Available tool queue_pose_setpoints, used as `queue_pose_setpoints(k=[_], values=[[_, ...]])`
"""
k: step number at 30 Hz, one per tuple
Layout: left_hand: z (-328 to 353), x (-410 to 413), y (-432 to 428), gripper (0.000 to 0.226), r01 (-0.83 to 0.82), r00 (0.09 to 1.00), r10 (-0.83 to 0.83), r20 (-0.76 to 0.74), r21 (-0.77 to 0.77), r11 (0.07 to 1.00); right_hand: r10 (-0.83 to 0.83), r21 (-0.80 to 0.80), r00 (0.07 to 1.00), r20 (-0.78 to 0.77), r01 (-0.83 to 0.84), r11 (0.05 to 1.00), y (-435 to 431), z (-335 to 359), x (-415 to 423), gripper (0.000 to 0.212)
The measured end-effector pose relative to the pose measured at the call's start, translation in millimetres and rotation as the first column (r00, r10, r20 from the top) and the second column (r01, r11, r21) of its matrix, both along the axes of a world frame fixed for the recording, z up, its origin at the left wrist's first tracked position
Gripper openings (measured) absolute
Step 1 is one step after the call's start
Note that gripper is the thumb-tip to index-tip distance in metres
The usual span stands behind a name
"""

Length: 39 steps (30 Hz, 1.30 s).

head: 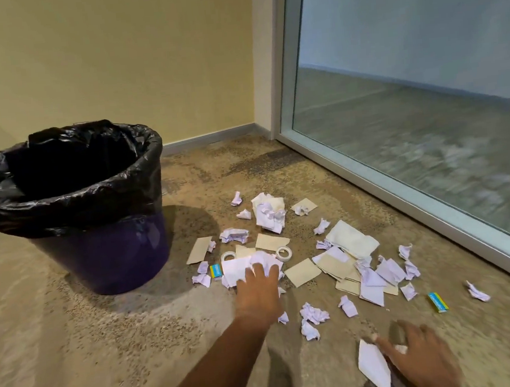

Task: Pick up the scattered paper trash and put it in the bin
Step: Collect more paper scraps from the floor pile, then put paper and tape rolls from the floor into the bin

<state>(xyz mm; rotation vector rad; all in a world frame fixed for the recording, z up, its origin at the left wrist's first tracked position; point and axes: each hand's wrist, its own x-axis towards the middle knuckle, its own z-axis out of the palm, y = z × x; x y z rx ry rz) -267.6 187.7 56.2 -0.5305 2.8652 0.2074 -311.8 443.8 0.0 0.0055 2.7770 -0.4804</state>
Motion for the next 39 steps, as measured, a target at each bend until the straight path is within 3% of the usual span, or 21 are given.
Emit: queue_pose_setpoints(k=[2,4,5,7,9,17,21,26,33,36,39], values=[[-15.6,-1.5,11.9,0.063,-0.120,0.992,0.108,0.071,0.192,0.974,0.016,0.022,0.998,0.060,-0.017,1.000,10.8,-0.8,6.8,0.080],[-25.1,-1.5,20.6,0.067,-0.172,0.981,0.137,0.134,0.296,0.940,0.062,0.025,0.998,0.031,-0.063,0.998,11.1,5.9,12.4,0.075],[-28.1,-1.1,24.5,0.070,-0.175,0.979,0.130,0.160,0.309,0.935,0.050,-0.018,0.998,0.026,-0.050,0.999,9.1,8.0,14.6,0.076],[-33.7,-0.5,31.3,0.078,-0.163,0.976,0.110,0.191,0.293,0.942,0.028,-0.062,0.993,0.112,-0.021,0.998,2.7,9.0,16.4,0.099],[-39.3,0.1,38.2,0.081,-0.167,0.973,0.110,0.202,0.295,0.941,0.110,-0.046,0.983,0.147,-0.105,0.993,-4.0,3.1,19.2,0.115],[-56.5,-7.9,62.9,0.065,-0.077,0.991,0.040,0.126,0.304,0.950,0.199,-0.238,0.974,0.105,-0.170,0.956,-42.3,-8.4,8.6,0.040],[-62.5,-14.4,60.9,0.069,-0.002,1.000,-0.005,0.025,0.270,0.963,0.200,-0.288,0.979,-0.043,-0.204,0.936,-42.7,-6.7,-11.8,0.022],[-66.3,-25.4,60.1,0.048,0.115,0.993,-0.109,-0.038,0.242,0.963,0.083,-0.212,0.973,-0.216,-0.130,0.969,-32.8,-5.8,-57.2,0.029],[-65.3,-51.7,65.9,0.039,0.026,0.999,-0.010,-0.051,0.309,0.951,-0.048,-0.117,0.951,-0.305,0.012,0.993,-24.9,-8.0,-117.3,0.036],[-65.2,-64.6,71.8,0.039,-0.025,0.996,0.054,-0.076,0.341,0.940,-0.016,-0.050,0.969,-0.248,0.004,0.999,-24.2,-13.9,-132.9,0.040],[-67.0,-75.8,82.7,0.039,0.004,0.999,0.014,-0.050,0.335,0.942,0.016,-0.044,0.998,-0.060,-0.018,0.999,-29.0,-12.1,-137.2,0.056]])
